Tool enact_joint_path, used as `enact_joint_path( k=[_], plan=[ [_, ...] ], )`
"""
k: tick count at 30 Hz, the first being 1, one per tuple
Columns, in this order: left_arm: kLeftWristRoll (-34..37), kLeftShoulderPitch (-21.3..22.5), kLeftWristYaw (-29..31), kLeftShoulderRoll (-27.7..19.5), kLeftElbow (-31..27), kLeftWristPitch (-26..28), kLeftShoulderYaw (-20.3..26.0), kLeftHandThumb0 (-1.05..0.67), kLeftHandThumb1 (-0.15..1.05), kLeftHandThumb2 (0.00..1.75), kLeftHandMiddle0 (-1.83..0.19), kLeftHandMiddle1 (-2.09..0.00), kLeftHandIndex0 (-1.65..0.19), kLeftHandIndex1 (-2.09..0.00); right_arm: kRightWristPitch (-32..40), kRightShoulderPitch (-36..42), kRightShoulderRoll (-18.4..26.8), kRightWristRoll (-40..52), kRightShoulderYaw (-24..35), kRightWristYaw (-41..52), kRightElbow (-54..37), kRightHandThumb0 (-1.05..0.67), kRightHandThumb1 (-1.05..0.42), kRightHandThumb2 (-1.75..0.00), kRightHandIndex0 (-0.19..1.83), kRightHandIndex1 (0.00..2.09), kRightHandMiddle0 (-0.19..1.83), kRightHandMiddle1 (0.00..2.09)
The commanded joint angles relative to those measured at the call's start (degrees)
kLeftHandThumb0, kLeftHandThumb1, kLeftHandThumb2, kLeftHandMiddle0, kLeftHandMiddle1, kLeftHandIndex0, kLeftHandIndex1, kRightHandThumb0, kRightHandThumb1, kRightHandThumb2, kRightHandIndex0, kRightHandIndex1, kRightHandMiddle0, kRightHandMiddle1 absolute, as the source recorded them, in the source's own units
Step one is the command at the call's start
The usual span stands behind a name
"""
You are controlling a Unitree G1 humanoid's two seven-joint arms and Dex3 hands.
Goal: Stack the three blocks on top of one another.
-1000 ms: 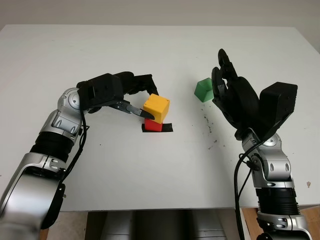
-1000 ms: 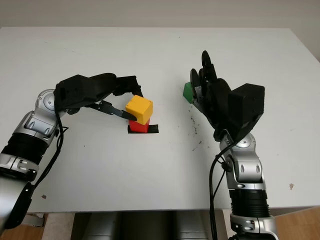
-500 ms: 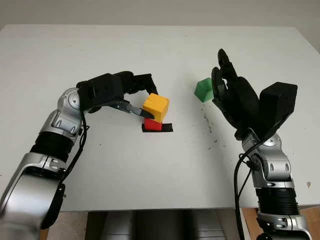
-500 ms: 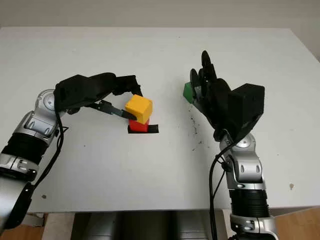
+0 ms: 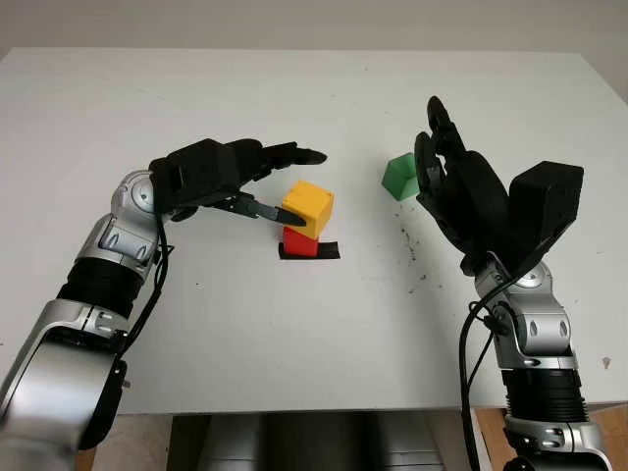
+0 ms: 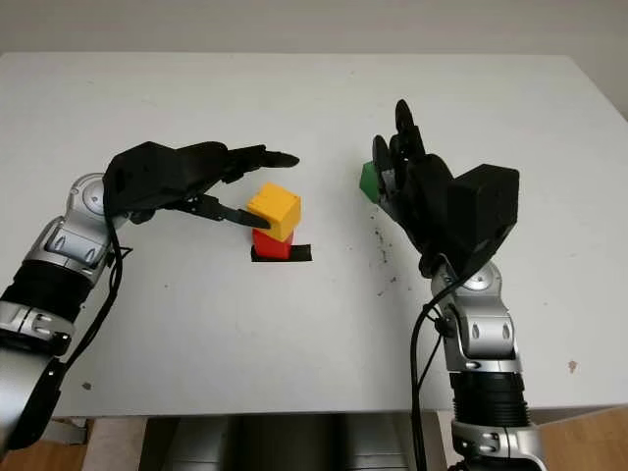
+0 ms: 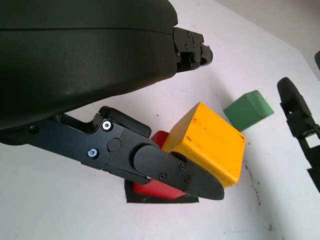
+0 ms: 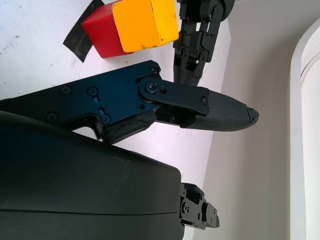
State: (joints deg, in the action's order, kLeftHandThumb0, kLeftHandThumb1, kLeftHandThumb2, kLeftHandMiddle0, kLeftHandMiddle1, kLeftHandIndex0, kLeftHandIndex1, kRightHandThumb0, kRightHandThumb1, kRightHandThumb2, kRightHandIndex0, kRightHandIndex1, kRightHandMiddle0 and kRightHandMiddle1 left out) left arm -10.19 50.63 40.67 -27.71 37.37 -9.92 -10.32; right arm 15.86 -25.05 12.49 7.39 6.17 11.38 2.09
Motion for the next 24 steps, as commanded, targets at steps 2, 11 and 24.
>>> enact_joint_path(
  k=[2,11,24],
  plan=[
    [1.3,-0.9,1.4,-0.6,-0.6,-0.5,0.6,-0.74,0.95,0.04,0.19,0.0,0.18,0.0,0.0,0.5,0.3,0.1,0.2,0.0,-1.2,-0.74,-1.05,-0.64,-0.19,0.0,-0.19,0.0],
    [7.0,-2.3,6.2,-1.6,-0.5,0.0,3.5,-0.88,0.94,0.06,0.19,0.0,0.19,0.0,-0.5,0.5,0.3,-0.2,0.1,-0.1,-0.8,-0.74,-1.05,-0.63,-0.19,0.0,-0.19,0.0],
    [20.2,-16.7,-15.6,4.4,-16.8,4.0,20.2,-0.84,1.05,0.57,0.19,0.0,0.19,0.0,-2.5,-2.6,2.3,-0.2,0.9,1.5,1.9,-0.75,-1.05,-0.65,-0.19,0.0,-0.19,0.0]
  ],
)
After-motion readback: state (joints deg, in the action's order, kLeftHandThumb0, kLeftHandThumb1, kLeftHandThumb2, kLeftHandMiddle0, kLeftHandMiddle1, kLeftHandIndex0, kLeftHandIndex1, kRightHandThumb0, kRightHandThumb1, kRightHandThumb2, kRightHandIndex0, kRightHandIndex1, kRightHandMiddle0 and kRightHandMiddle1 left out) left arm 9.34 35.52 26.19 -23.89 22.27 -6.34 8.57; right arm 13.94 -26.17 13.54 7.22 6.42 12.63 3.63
